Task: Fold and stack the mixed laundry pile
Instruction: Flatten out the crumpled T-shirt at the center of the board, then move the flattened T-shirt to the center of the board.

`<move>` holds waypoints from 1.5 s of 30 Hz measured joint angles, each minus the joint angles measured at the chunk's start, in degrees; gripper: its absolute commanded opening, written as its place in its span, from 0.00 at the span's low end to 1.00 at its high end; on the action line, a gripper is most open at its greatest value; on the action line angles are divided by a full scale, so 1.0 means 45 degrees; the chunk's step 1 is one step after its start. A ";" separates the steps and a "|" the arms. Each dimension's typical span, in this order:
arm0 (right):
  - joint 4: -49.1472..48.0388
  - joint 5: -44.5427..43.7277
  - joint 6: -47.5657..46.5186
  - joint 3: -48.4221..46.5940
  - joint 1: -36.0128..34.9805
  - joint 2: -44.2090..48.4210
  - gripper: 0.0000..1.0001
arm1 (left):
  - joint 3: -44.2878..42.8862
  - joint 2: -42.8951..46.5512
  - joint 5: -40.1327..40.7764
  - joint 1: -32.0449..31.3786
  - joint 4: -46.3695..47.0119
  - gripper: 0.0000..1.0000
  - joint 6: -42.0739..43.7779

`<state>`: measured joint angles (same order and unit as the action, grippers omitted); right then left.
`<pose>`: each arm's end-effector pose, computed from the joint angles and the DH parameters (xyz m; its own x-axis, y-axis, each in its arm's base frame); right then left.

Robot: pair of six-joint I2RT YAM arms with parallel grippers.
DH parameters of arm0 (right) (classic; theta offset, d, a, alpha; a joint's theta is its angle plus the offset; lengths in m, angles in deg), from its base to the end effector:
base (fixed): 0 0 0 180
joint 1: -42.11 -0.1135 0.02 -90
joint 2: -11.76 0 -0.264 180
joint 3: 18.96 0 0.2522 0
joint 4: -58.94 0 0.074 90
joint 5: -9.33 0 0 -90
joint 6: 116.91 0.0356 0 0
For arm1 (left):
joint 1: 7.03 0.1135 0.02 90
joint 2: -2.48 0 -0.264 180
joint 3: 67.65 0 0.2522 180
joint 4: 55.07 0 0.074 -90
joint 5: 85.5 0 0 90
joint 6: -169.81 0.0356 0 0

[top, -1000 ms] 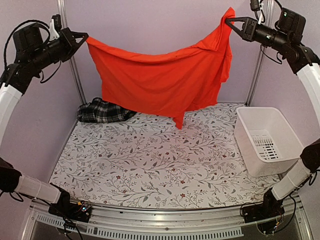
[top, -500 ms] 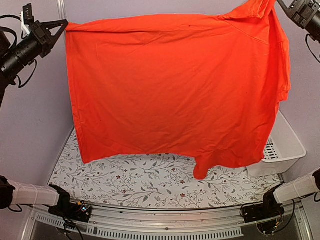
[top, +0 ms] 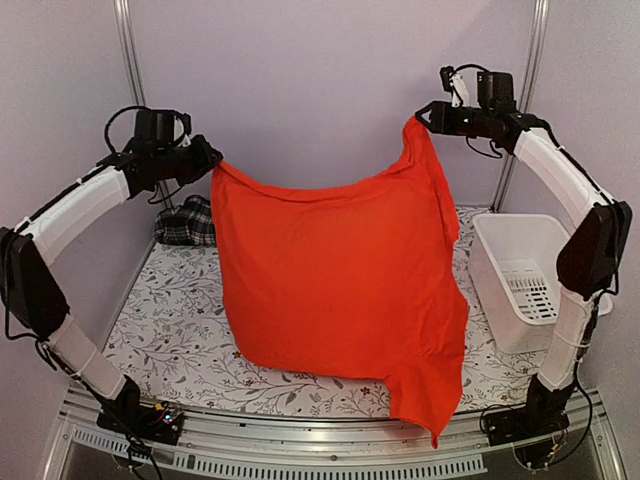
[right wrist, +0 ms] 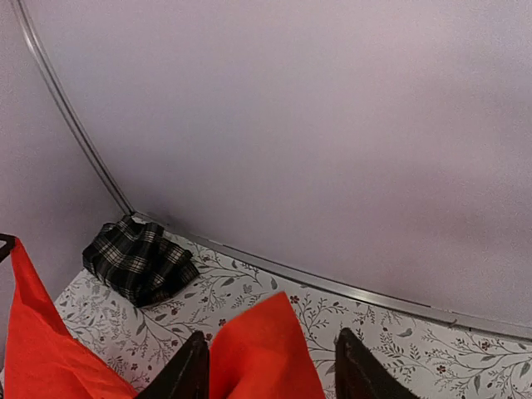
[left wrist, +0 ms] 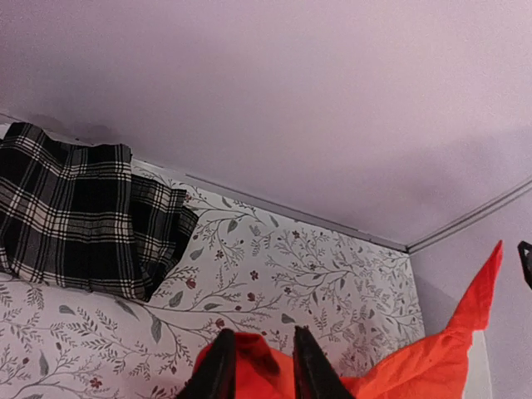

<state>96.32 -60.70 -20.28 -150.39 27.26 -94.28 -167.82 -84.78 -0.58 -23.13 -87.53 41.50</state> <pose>0.4086 0.1209 0.4530 -0.2646 0.0421 -0.9635 -0.5368 0.8235 0.1834 0.3415 -0.1019 0.3969 -0.4732 -0.5061 -0.7211 0.0803 0.7903 -0.6074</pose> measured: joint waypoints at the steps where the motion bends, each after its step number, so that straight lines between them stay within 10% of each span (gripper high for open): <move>1: 0.0495 -0.0316 -0.0155 -0.0889 0.0087 -0.1209 0.98 | 0.0005 -0.0816 0.0039 0.0194 0.0097 0.62 -0.0131; 7: 0.1700 -0.2108 -0.0641 -0.3983 0.0364 -0.5367 0.99 | -0.2200 -0.4896 0.0442 0.0860 -0.0996 0.88 -0.0199; 17: 0.2079 -0.1132 -0.0573 -0.0874 0.0423 -0.3327 0.98 | -0.1268 -0.3332 0.0704 0.0874 -0.1569 0.92 -0.0053; 33: 0.2399 0.1593 -0.0136 0.5867 -0.0661 -0.0976 0.94 | 0.2346 -0.3492 -0.1744 -0.1710 -0.1049 0.69 0.0967; 45: 0.2438 0.1593 -0.0044 0.5707 -0.0612 -0.3070 0.94 | 0.2142 -0.6062 -0.1341 -0.1758 -0.1345 0.61 0.0665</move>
<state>107.29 -53.53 -20.48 -124.71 24.51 -108.09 -158.18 -112.06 -6.61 -31.04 -93.58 44.50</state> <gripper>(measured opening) 0.942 0.619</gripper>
